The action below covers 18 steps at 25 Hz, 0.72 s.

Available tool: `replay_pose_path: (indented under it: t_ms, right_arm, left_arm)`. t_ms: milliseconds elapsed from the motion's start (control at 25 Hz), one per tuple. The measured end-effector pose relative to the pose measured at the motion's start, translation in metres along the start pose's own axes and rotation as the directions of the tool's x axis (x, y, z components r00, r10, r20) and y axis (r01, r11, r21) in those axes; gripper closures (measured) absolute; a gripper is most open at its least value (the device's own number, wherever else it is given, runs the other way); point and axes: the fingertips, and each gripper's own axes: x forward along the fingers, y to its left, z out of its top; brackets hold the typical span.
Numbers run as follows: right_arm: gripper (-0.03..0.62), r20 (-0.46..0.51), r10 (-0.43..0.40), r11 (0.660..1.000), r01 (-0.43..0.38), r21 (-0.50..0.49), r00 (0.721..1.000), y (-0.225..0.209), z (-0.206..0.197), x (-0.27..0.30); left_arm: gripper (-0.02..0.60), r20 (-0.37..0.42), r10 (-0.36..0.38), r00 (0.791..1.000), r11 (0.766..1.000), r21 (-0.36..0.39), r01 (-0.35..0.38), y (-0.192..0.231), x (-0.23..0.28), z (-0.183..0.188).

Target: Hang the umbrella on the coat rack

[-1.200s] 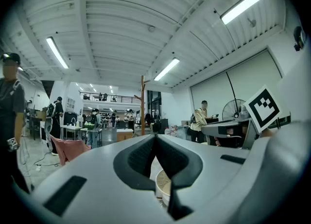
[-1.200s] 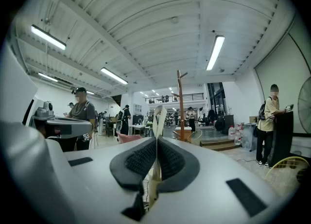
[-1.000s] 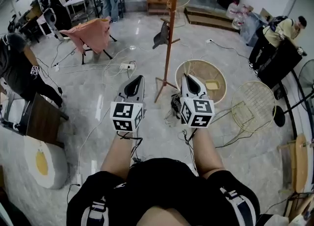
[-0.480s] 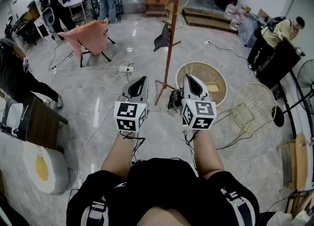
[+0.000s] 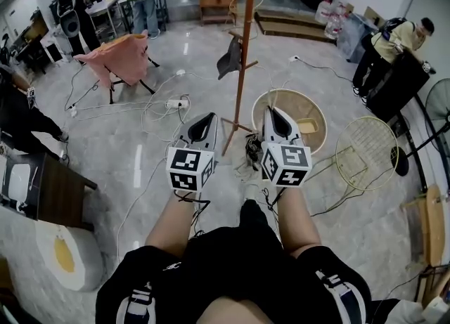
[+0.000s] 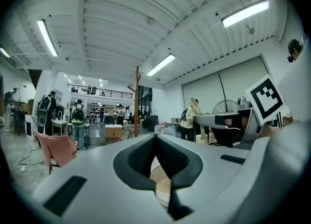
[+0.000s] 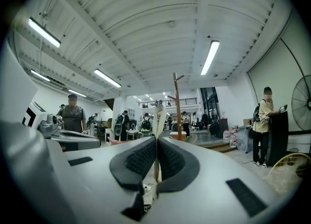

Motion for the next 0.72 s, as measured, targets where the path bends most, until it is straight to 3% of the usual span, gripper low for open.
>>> replay_pose_path:
  t_ms: [280, 720]
  right_arm:
    - [0.574, 0.0, 0.045, 0.999, -0.045, 0.003, 0.999, -0.027, -0.017, 0.074]
    - [0.574, 0.016, 0.116, 0.993, -0.116, 0.015, 0.993, -0.111, 0.002, 0.226]
  left_arm:
    - [0.569, -0.019, 0.025, 0.999, 1.0, -0.011, -0.025, 0.035, 0.076, -0.02]
    - [0.569, -0.031, 0.069, 0.997, 0.998, 0.003, -0.069, 0.09, 0.249, 0.003]
